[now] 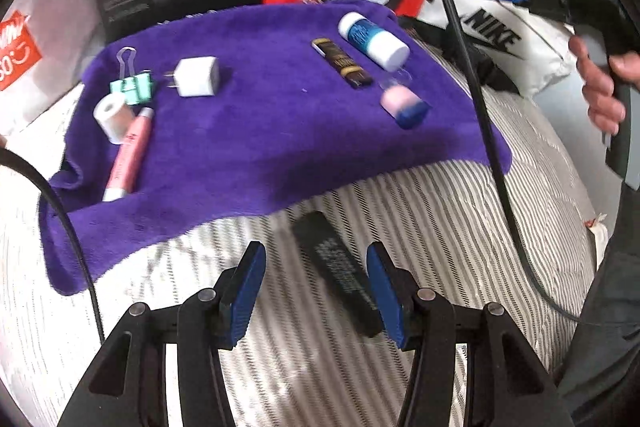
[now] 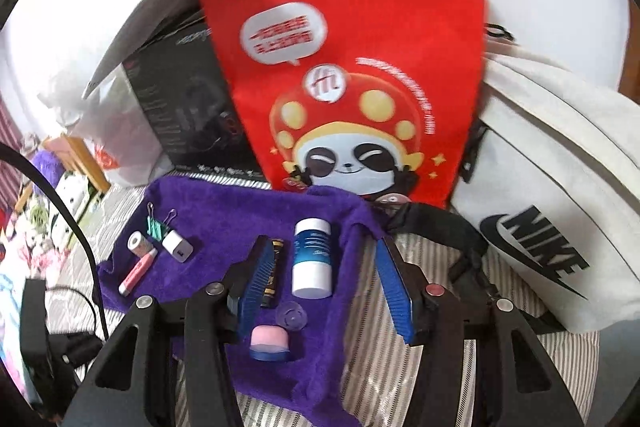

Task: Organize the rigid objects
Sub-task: 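Grasp the black rectangular box on the bedspread with the left tool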

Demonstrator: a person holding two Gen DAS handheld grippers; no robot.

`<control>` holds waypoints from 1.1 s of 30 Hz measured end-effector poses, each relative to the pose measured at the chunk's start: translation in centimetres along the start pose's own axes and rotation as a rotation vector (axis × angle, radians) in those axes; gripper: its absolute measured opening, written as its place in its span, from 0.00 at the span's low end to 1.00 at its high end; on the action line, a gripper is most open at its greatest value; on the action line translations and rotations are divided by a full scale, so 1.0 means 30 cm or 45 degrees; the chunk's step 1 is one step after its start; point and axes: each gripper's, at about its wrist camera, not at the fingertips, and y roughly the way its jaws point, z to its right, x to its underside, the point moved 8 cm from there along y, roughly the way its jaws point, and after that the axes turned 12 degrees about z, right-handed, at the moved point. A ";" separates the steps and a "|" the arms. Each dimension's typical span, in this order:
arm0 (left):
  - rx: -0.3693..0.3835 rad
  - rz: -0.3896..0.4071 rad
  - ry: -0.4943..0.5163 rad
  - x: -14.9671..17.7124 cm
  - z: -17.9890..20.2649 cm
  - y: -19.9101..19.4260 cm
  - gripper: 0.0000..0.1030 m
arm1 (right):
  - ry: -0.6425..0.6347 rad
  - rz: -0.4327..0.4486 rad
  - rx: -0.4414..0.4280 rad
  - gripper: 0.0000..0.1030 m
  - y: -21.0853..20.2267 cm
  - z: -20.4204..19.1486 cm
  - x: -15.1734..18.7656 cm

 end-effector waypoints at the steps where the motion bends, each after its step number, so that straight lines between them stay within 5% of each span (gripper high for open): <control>1: -0.006 -0.012 0.019 0.006 0.013 0.013 0.49 | 0.016 0.002 0.006 0.52 -0.002 0.012 -0.001; 7: -0.118 -0.018 0.155 0.043 0.010 0.008 0.59 | 0.010 -0.013 0.019 0.52 0.001 0.028 0.009; 11: -0.189 -0.010 0.135 0.060 -0.073 -0.025 0.60 | 0.004 -0.012 0.013 0.52 0.002 0.018 0.008; 15: -0.164 0.010 0.124 0.060 -0.081 -0.031 0.60 | -0.006 -0.012 0.009 0.52 0.006 0.003 0.004; 18: -0.139 0.027 0.170 0.044 -0.054 -0.019 0.49 | -0.022 -0.019 0.004 0.52 0.015 -0.011 0.006; 20: -0.074 0.028 0.177 0.044 -0.031 -0.020 0.30 | -0.040 -0.024 0.001 0.52 0.020 -0.023 0.007; 22: -0.055 0.024 0.204 0.046 -0.018 -0.022 0.22 | -0.052 -0.027 -0.004 0.52 0.023 -0.033 0.010; 33: -0.069 0.031 0.208 0.041 -0.007 -0.014 0.21 | -0.061 -0.037 -0.003 0.52 0.037 -0.042 0.015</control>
